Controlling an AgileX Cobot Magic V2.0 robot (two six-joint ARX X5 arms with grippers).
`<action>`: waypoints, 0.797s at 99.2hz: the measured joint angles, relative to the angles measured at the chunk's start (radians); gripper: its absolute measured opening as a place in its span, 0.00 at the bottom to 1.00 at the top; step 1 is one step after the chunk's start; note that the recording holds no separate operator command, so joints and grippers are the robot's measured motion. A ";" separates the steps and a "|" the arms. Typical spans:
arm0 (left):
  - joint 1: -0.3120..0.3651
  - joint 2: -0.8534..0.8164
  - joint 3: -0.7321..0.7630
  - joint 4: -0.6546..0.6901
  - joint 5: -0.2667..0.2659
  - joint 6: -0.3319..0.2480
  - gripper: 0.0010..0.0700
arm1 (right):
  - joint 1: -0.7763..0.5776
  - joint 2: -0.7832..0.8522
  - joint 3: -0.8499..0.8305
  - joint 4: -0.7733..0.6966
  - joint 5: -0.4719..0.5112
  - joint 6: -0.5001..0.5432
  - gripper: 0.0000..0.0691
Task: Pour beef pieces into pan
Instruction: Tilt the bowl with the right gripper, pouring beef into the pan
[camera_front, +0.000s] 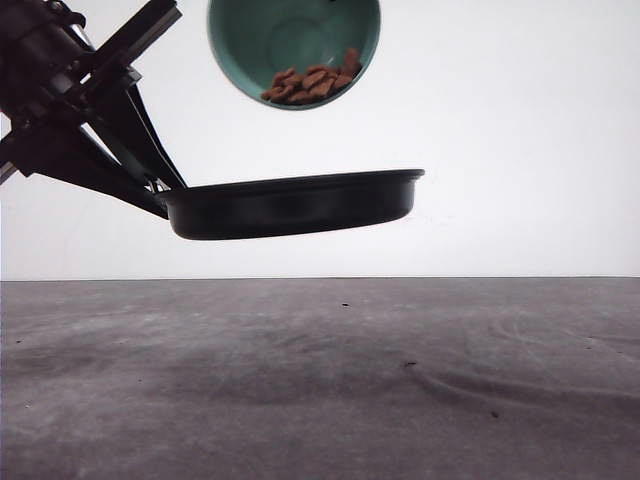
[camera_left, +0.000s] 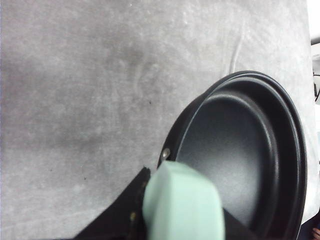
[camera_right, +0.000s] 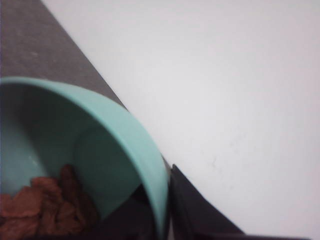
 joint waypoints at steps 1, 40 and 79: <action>0.000 0.000 0.000 0.000 0.001 0.000 0.05 | 0.000 0.002 0.000 0.003 -0.002 -0.008 0.02; 0.001 0.000 0.000 0.000 0.016 -0.028 0.05 | 0.000 0.031 0.000 0.156 -0.086 -0.201 0.02; 0.060 0.000 0.000 -0.002 0.018 -0.034 0.05 | -0.025 0.036 0.000 0.251 -0.137 -0.276 0.02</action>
